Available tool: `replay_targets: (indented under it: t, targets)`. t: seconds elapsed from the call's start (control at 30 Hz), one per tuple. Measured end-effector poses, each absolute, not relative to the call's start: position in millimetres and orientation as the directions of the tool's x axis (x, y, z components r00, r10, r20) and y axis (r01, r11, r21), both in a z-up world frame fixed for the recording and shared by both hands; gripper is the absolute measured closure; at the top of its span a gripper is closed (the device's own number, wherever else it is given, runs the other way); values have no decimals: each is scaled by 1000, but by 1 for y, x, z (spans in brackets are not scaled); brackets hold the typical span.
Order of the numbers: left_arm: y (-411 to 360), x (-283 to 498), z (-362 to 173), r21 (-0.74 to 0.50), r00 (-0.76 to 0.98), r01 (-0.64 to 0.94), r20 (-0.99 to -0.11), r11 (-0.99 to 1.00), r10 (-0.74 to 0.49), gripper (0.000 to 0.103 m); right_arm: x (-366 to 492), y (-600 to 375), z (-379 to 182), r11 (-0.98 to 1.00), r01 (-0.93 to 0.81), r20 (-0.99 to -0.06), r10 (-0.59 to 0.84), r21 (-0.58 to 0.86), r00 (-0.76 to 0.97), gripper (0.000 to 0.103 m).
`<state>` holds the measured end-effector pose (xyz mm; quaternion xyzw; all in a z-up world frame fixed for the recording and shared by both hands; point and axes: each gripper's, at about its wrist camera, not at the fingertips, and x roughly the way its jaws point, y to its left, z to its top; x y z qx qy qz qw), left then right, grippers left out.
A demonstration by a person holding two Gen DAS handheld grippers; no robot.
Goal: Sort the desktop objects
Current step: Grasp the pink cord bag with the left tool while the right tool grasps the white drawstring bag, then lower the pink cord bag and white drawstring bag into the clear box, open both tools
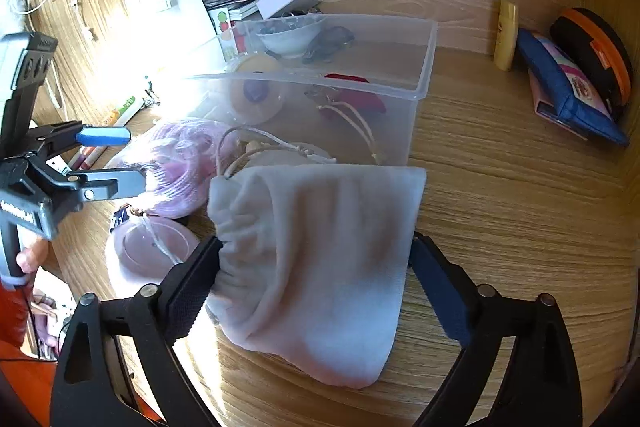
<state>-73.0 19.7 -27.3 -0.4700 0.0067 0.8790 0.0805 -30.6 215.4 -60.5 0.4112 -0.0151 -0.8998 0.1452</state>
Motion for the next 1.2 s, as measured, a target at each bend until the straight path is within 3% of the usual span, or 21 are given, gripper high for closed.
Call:
replay_targets:
  t: [0.23,0.4,0.67,0.7,0.73,0.77,1.03,1.17,1.2]
  targets:
    - [29,-81,-19,-8,-533,-148,-841,-989,87,0,-33,216,-63,-953,265,-723,-285,144,-629,17]
    - [52,-109,-34,28,-431,-207,-900,-978,65,0,-34,218,-64,-948,278,-719,-303,157,-625,20]
    - [63,-145,-62,-46,-254,-168,-963,-985,88,0,-33,219,-64,-934,309,-706,-342,180,-620,29]
    - [63,-146,-65,-48,-250,-169,-964,-984,90,2,-33,219,-64,-932,312,-703,-346,183,-621,29]
    - [63,-147,-67,-50,-246,-171,-965,-984,92,16,-32,220,-63,-930,316,-700,-353,189,-621,29]
    - [62,-147,-70,-50,-236,-173,-967,-984,91,20,-33,220,-63,-927,319,-696,-360,194,-621,30]
    - [53,-135,-62,-77,-285,-189,-950,-979,130,41,-31,230,-56,-915,311,-660,-402,258,-635,31]
    - [45,-128,-46,-113,-327,-210,-928,-971,178,68,-28,237,-46,-912,301,-633,-410,278,-657,31]
    - [43,-127,-43,-125,-332,-216,-923,-968,193,71,-27,237,-43,-914,295,-628,-406,279,-664,31]
